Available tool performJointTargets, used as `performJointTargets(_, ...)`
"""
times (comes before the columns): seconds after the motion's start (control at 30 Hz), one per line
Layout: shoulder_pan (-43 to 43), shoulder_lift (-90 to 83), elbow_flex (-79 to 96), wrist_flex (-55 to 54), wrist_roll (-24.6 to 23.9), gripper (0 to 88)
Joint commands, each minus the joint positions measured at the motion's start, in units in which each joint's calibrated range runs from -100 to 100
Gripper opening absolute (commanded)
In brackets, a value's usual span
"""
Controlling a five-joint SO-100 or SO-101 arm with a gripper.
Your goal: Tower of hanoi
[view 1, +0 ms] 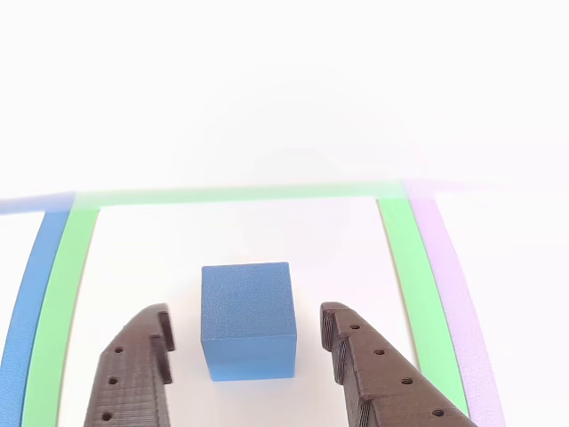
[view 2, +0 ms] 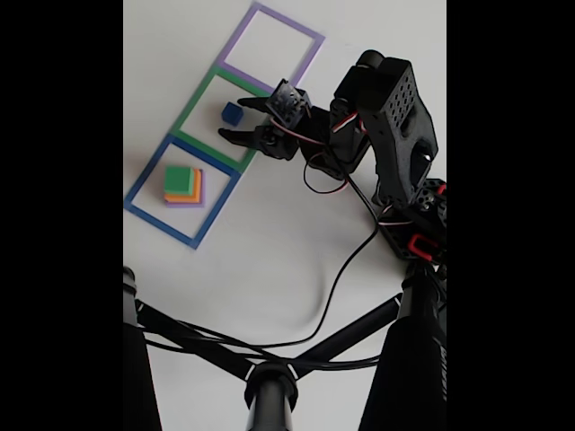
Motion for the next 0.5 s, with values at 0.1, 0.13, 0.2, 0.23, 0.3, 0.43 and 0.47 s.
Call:
performJointTargets(0.1,-1.2,-0.4,-1.0,-0.9,0.0,5.6)
performJointTargets(0.13,-1.2,-0.4,-1.1,-0.7,0.0,4.6)
performJointTargets(0.2,-1.2,-0.4,-1.4,-0.6,0.0,3.5)
performJointTargets(0.23,-1.2,-0.5,-1.4,-0.5,0.0,3.1)
performJointTargets(0.3,-1.2,-0.9,-1.4,-0.4,0.0,2.6)
performJointTargets(0.43,-1.0,-4.3,-0.6,2.1,0.0,2.6)
performJointTargets(0.47,-1.0,-6.1,-0.1,3.4,0.0,2.6)
